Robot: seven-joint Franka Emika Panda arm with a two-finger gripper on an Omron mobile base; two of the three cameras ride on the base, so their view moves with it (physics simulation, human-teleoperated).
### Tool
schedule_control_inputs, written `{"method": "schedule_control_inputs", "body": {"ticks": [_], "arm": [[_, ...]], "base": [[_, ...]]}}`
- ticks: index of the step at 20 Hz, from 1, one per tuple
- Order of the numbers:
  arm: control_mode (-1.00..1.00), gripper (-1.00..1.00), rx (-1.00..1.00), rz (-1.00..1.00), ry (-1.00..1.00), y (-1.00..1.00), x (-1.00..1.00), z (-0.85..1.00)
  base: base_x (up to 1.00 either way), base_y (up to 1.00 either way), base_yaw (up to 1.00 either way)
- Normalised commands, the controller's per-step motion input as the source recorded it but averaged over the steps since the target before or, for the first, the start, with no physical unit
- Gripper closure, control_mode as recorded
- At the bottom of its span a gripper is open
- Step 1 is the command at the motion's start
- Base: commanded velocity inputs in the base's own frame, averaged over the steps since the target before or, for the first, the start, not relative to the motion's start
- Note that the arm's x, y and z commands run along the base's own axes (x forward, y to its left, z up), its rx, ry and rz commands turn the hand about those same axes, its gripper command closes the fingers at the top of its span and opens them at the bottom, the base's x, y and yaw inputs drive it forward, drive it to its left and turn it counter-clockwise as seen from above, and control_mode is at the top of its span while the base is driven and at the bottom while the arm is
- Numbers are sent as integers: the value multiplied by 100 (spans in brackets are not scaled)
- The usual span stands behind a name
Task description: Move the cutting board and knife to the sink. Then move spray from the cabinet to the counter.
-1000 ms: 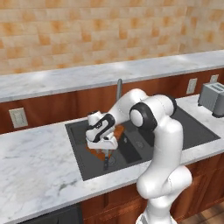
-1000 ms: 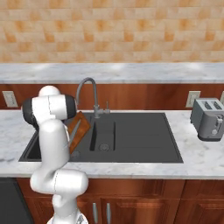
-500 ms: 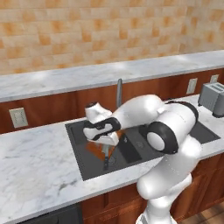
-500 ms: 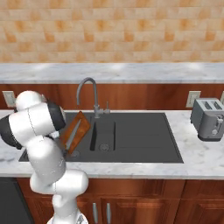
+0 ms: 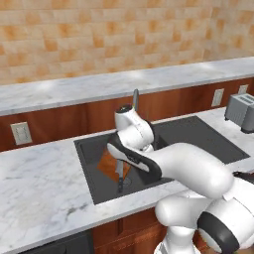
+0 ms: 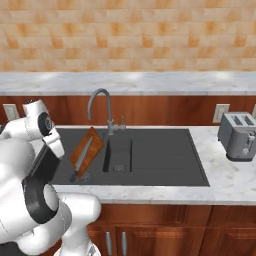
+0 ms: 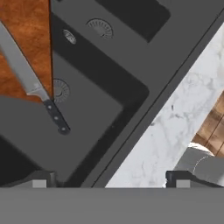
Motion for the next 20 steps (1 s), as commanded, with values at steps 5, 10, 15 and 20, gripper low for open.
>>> {"method": "schedule_control_inputs", "body": {"ticks": [5, 10, 15, 20], "arm": [[-100, -100, 5, 0, 8, -47, -57, 100], [-100, -100, 0, 3, 11, -50, -42, 97], [-100, -100, -1, 19, 5, -48, -24, 46], [-100, -100, -8, 24, 0, -52, -29, 5]], "base": [[0, 0, 0], [0, 0, 0], [0, 0, 0], [0, 0, 0]]}}
